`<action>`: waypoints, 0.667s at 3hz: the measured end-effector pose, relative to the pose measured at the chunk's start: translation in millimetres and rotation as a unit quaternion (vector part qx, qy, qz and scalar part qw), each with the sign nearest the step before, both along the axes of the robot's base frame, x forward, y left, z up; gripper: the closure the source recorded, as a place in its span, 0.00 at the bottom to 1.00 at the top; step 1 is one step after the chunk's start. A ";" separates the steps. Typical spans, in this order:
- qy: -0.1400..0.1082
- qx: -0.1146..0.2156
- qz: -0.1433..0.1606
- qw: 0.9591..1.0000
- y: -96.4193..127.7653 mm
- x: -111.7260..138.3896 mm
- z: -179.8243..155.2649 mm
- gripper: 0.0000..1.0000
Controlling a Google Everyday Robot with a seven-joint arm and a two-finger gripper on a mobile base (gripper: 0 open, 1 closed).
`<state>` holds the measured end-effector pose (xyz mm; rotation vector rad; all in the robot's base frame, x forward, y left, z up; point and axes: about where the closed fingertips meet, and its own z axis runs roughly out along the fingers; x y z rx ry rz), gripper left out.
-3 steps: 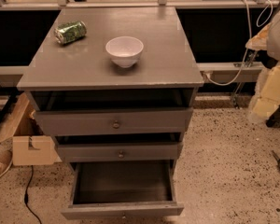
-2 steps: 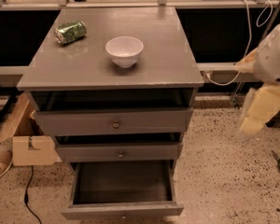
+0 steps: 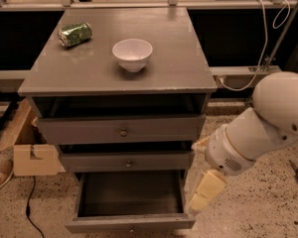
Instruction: Close bottom drawer
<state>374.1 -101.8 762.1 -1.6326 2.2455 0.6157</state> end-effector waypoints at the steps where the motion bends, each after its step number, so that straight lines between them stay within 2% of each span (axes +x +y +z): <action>1: -0.001 0.000 0.000 1.000 0.2 0.5 0.8 0.00; 2: 0.009 0.009 -0.001 1.000 1.1 1.8 -13.7 0.00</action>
Offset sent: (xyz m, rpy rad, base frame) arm 0.0053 0.0004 -0.0362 0.0467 0.0478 -0.0117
